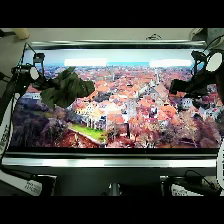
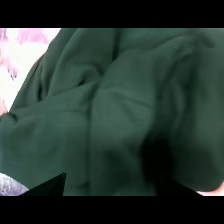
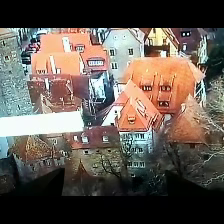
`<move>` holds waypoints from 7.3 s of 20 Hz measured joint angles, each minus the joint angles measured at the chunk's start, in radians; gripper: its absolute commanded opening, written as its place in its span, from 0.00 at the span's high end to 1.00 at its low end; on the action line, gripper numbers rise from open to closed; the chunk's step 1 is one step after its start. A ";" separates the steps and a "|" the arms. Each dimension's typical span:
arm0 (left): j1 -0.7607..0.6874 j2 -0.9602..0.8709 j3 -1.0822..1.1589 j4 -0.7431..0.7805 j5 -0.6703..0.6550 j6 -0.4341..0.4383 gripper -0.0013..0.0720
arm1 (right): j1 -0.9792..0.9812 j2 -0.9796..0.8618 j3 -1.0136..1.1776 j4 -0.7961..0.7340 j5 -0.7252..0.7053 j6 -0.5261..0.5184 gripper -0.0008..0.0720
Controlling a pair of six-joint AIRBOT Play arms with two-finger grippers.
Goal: Fold the shirts.
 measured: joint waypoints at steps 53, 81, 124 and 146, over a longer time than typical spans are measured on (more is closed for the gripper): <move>-0.079 -0.106 -0.272 -0.733 0.301 -0.027 0.84 | 0.130 -0.003 -0.623 0.518 -0.136 -0.240 0.02; -0.109 1.075 -0.063 -0.371 0.155 0.195 0.95 | 0.139 0.742 0.066 0.143 -0.395 -0.100 0.96; 0.101 0.378 -0.695 -0.459 -0.164 0.362 0.95 | 0.134 -0.116 -0.657 0.463 -0.262 -0.182 0.96; 0.151 1.028 0.024 -0.208 0.023 0.059 0.95 | 0.001 0.596 0.160 0.132 -0.391 -0.133 0.96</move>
